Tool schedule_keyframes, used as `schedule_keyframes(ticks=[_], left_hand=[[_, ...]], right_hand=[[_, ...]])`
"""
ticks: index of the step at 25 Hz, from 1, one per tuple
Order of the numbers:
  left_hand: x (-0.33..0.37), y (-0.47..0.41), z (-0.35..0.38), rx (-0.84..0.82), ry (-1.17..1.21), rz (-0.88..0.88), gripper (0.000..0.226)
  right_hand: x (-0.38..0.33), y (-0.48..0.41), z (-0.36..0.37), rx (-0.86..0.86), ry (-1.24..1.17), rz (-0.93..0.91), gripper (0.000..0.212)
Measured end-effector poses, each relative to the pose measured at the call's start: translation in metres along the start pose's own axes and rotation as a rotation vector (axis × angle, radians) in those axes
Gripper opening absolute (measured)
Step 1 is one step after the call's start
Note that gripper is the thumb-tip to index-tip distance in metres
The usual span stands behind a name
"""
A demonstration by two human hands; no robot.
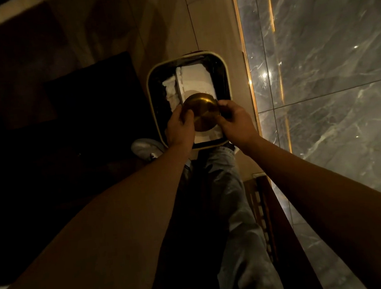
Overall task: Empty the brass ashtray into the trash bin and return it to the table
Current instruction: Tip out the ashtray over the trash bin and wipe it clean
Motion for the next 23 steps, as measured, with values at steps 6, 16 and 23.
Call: schedule_keyframes(ticks=[6, 16, 23], left_hand=[[-0.002, 0.004, -0.005, -0.057, -0.301, 0.144, 0.082], [0.003, 0.001, -0.001, -0.001, -0.663, 0.37, 0.114], [0.016, 0.001, -0.001, -0.008, -0.841, 0.458, 0.112]], right_hand=[[0.0, -0.002, 0.0, -0.006, 0.033, -0.007, 0.039], [-0.005, -0.007, 0.0, 0.005, -0.013, 0.008, 0.038], [-0.015, -0.003, -0.008, 0.005, -0.027, -0.011, 0.035]])
Point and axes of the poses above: each hand's wrist, its own y-axis away from the middle knuckle, its own z-axis out of the palm, x = y × z, the point moved 2 cm from there along -y, towards the middle knuckle, and after that the axes turned 5 degrees about -z, right-handed, at the moved point
